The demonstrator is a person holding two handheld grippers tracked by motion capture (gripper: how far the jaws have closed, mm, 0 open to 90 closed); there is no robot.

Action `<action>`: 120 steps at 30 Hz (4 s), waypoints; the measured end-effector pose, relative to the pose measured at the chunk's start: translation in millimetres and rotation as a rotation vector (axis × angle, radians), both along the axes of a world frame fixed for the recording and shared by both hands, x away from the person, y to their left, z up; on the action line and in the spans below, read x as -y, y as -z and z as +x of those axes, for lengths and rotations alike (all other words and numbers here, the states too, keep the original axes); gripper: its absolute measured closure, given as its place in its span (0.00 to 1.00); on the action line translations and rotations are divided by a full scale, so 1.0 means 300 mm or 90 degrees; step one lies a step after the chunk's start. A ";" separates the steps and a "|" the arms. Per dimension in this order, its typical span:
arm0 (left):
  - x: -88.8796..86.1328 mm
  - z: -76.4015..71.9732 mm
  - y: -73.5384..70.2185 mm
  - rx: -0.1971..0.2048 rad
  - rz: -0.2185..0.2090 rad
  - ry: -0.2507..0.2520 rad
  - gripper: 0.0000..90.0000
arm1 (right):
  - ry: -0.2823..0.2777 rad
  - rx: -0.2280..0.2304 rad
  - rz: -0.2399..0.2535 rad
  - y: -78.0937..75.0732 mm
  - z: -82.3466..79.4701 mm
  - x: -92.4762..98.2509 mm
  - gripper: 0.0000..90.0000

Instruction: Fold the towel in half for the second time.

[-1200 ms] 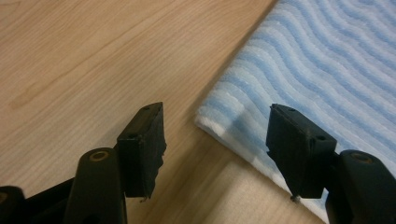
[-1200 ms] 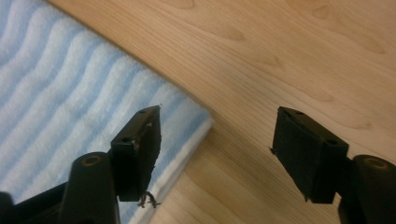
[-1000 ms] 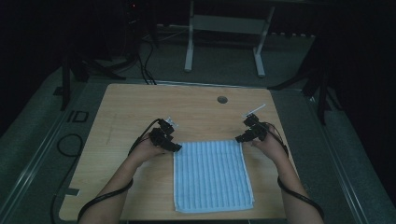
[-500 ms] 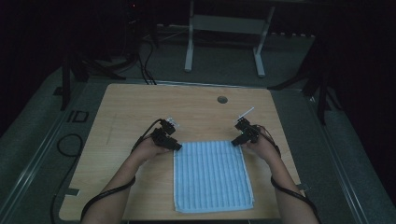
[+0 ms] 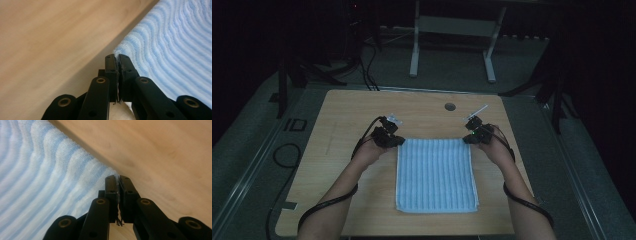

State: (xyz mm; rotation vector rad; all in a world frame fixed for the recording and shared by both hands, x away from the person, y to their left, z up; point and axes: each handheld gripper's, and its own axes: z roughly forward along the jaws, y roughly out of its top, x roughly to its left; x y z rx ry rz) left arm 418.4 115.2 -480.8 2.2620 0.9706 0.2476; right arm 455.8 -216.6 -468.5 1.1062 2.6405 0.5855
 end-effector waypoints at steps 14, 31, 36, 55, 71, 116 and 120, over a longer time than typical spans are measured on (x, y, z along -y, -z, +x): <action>-0.039 -0.145 -0.150 0.086 0.004 0.033 0.96 | -0.067 0.113 0.068 -0.187 -0.156 0.034 0.95; -0.038 -0.485 -0.052 0.071 0.007 0.143 0.96 | -0.130 0.115 0.063 -0.073 -0.538 0.082 0.93; -0.032 -0.530 -0.007 0.047 0.009 0.158 0.96 | -0.125 0.090 0.059 -0.012 -0.590 0.089 0.93; 0.050 -0.486 0.062 0.010 0.012 0.153 0.50 | -0.103 0.067 0.073 0.040 -0.529 0.060 0.63; 0.055 -0.352 0.187 -0.012 0.041 0.131 0.36 | -0.080 0.016 0.055 0.198 -0.377 0.004 0.54; -0.091 -0.114 0.167 -0.027 0.067 0.034 0.36 | -0.084 -0.027 0.029 0.179 -0.078 -0.214 0.37; -0.104 -0.124 0.154 -0.018 0.047 0.018 0.27 | -0.092 -0.003 0.033 0.154 -0.104 -0.215 0.25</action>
